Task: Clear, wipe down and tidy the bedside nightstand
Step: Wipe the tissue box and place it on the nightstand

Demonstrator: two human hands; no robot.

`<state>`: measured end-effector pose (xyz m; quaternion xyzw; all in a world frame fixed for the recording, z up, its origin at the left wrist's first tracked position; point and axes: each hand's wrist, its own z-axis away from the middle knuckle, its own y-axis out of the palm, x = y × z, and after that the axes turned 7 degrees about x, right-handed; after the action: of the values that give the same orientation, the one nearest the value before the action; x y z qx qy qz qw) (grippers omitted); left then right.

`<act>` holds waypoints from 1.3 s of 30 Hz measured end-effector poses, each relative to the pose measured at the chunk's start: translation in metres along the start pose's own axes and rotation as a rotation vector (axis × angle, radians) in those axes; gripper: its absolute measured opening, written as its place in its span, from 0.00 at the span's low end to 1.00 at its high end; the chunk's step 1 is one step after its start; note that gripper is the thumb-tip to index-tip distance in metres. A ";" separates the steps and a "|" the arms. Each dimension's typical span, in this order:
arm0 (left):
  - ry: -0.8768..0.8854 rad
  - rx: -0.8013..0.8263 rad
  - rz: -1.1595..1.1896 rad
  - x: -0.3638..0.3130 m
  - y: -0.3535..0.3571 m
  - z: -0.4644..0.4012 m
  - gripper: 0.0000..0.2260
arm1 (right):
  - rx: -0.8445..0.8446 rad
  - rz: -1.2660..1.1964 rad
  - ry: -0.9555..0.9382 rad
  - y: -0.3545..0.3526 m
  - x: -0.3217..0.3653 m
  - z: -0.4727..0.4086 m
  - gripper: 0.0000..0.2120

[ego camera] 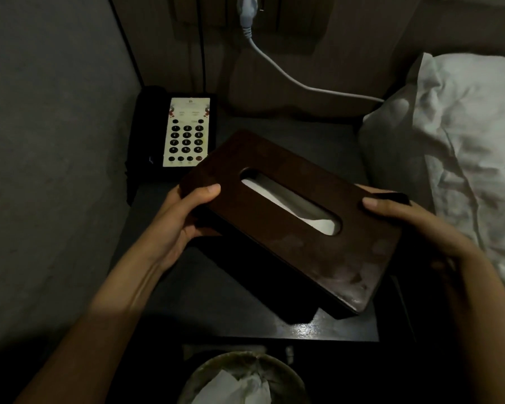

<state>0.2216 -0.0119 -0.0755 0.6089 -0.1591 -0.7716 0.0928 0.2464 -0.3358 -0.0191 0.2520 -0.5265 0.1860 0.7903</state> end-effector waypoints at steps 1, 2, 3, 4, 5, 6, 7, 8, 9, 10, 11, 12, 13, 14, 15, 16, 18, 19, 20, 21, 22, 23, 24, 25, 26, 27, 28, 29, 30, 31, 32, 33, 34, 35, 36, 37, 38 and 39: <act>0.018 -0.022 0.009 0.001 0.002 -0.001 0.27 | 0.031 0.014 -0.002 0.000 -0.001 -0.002 0.18; 0.044 -0.054 0.025 0.002 0.004 -0.002 0.27 | 0.050 0.027 -0.010 -0.001 -0.002 -0.004 0.19; 0.076 -0.090 0.043 0.002 0.007 -0.003 0.28 | 0.052 0.041 -0.025 -0.001 -0.004 -0.007 0.21; 0.111 -0.123 0.058 0.003 0.010 -0.005 0.29 | 0.037 0.056 -0.048 -0.001 -0.006 -0.012 0.22; 0.146 -0.145 0.065 0.004 0.013 -0.005 0.30 | 0.010 0.068 -0.075 0.001 -0.008 -0.017 0.23; 0.174 -0.148 0.065 0.006 0.016 -0.006 0.32 | -0.016 0.071 -0.102 0.003 -0.009 -0.022 0.23; 0.187 -0.135 0.061 0.008 0.021 -0.006 0.34 | -0.031 0.065 -0.126 0.007 -0.011 -0.027 0.23; 0.188 -0.115 0.052 0.012 0.027 -0.007 0.35 | -0.032 0.059 -0.145 0.010 -0.013 -0.032 0.22; 0.181 -0.098 0.038 0.015 0.033 -0.008 0.36 | -0.029 0.058 -0.157 0.015 -0.015 -0.035 0.21; 0.174 -0.087 0.027 0.018 0.039 -0.008 0.37 | -0.025 0.063 -0.162 0.020 -0.017 -0.039 0.20; 0.169 -0.084 0.022 0.020 0.042 -0.009 0.37 | -0.023 0.066 -0.163 0.024 -0.018 -0.042 0.21; 0.165 -0.085 0.023 0.019 0.043 -0.010 0.36 | -0.025 0.063 -0.164 0.027 -0.020 -0.045 0.22; 0.160 -0.083 0.026 0.016 0.042 -0.010 0.34 | -0.028 0.056 -0.167 0.029 -0.020 -0.046 0.24; 0.150 -0.075 0.026 0.013 0.040 -0.010 0.33 | -0.028 0.052 -0.168 0.031 -0.021 -0.048 0.25; 0.133 -0.059 0.021 0.010 0.038 -0.010 0.33 | -0.026 0.061 -0.165 0.032 -0.021 -0.048 0.27; 0.112 -0.030 0.007 0.008 0.037 -0.008 0.32 | -0.029 0.078 -0.159 0.033 -0.022 -0.049 0.29; 0.062 0.057 -0.044 0.009 0.038 -0.005 0.33 | -0.069 0.099 -0.144 0.035 -0.022 -0.050 0.32; 0.035 0.104 -0.073 0.011 0.040 -0.003 0.33 | -0.106 0.095 -0.143 0.035 -0.021 -0.051 0.34; 0.010 0.149 -0.098 0.013 0.042 -0.001 0.33 | -0.151 0.086 -0.152 0.034 -0.021 -0.052 0.36; -0.013 0.192 -0.117 0.014 0.045 0.000 0.33 | -0.203 0.075 -0.169 0.032 -0.021 -0.053 0.38; -0.035 0.230 -0.131 0.015 0.047 0.001 0.33 | -0.256 0.059 -0.186 0.030 -0.021 -0.053 0.38; -0.058 0.266 -0.140 0.015 0.048 0.001 0.32 | -0.306 0.035 -0.199 0.027 -0.021 -0.053 0.37; -0.078 0.300 -0.142 0.014 0.048 0.002 0.32 | -0.347 0.007 -0.207 0.026 -0.020 -0.053 0.35; -0.095 0.332 -0.138 0.013 0.048 0.002 0.32 | -0.377 -0.017 -0.212 0.025 -0.021 -0.052 0.30; -0.107 0.357 -0.139 0.012 0.048 0.003 0.31 | -0.400 -0.032 -0.216 0.024 -0.021 -0.052 0.26; -0.114 0.371 -0.144 0.012 0.048 0.003 0.30 | -0.419 -0.044 -0.219 0.024 -0.022 -0.052 0.23; -0.120 0.375 -0.147 0.012 0.048 0.003 0.29 | -0.440 -0.060 -0.225 0.024 -0.023 -0.052 0.22; -0.126 0.372 -0.147 0.013 0.048 0.003 0.28 | -0.464 -0.086 -0.239 0.025 -0.024 -0.053 0.23; -0.133 0.363 -0.141 0.014 0.048 0.002 0.26 | -0.492 -0.124 -0.259 0.025 -0.025 -0.055 0.24; -0.141 0.351 -0.129 0.014 0.047 0.002 0.24 | -0.526 -0.166 -0.282 0.025 -0.025 -0.057 0.26; -0.150 0.332 -0.110 0.014 0.046 0.002 0.23 | -0.566 -0.204 -0.305 0.024 -0.024 -0.059 0.28; -0.156 0.299 -0.086 0.013 0.044 0.002 0.25 | -0.614 -0.237 -0.329 0.023 -0.024 -0.060 0.29; -0.163 0.253 -0.056 0.012 0.043 0.001 0.28 | -0.672 -0.270 -0.353 0.022 -0.023 -0.060 0.29; -0.163 0.202 -0.032 0.011 0.040 0.001 0.31 | -0.738 -0.310 -0.378 0.021 -0.023 -0.060 0.29; -0.154 0.164 -0.022 0.010 0.038 0.001 0.33 | -0.805 -0.355 -0.402 0.019 -0.024 -0.059 0.28; -0.140 0.145 -0.026 0.011 0.037 0.000 0.32 | -0.864 -0.400 -0.426 0.018 -0.024 -0.059 0.28; -0.131 0.139 -0.034 0.011 0.037 0.000 0.30 | -0.908 -0.437 -0.453 0.016 -0.025 -0.058 0.29; -0.126 0.137 -0.036 0.013 0.039 0.000 0.28 | -0.940 -0.457 -0.483 0.014 -0.026 -0.057 0.29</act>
<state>0.2161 -0.0527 -0.0728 0.5668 -0.2062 -0.7971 0.0269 0.2706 -0.2913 -0.0585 0.0166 -0.6504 -0.3064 0.6949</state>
